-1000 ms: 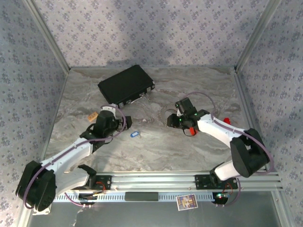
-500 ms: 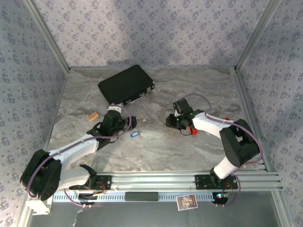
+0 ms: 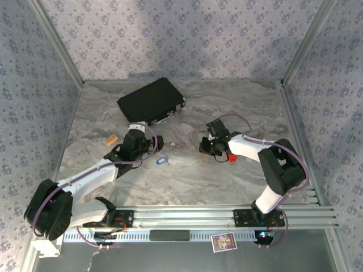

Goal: Put the keys on the keyring

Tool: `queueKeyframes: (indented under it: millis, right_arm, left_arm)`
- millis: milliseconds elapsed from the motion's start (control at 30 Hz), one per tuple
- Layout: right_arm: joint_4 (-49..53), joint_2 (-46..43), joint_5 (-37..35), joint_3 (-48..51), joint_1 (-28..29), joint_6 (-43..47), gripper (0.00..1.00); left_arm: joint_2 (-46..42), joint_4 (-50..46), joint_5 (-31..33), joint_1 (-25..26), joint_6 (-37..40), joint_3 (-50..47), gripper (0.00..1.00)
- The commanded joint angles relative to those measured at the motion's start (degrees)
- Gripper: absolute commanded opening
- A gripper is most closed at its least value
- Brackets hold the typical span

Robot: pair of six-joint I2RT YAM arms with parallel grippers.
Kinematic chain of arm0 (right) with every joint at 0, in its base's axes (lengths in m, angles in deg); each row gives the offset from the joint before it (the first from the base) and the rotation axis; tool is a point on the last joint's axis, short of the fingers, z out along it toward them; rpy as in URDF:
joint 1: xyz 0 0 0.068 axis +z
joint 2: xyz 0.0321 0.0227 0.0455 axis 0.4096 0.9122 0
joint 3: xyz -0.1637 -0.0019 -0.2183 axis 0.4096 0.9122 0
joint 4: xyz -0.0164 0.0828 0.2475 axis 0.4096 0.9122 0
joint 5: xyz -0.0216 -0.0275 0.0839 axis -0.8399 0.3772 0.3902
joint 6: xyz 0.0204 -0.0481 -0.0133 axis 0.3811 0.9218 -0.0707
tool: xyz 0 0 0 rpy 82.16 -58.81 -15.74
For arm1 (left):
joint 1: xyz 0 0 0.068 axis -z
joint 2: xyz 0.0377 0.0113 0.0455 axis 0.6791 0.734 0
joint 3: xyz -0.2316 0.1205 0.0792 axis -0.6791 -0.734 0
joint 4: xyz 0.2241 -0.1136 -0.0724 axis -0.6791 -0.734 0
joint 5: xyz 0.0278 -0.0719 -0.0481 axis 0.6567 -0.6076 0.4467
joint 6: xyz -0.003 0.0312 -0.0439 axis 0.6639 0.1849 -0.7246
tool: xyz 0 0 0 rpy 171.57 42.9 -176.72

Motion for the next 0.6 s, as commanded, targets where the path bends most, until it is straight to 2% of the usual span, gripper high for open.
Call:
queueKeyframes:
  millis: [0,433,567]
  right_arm:
    - [-0.2,1.1,-0.3,0.1,-0.3,-0.7,0.16]
    - [-1.0,1.9,-0.3,0.0,-0.6,-0.2,0.13]
    - [-1.2,2.0,0.3,-0.4,-0.8,0.4,0.05]
  left_arm:
    - [-1.2,-0.8,1.2,0.3,0.1,1.6,0.81]
    - [-2.9,-2.4,2.0,0.3,-0.3,2.0,0.81]
    - [-4.5,-3.3,2.8,0.3,-0.1,1.9,0.81]
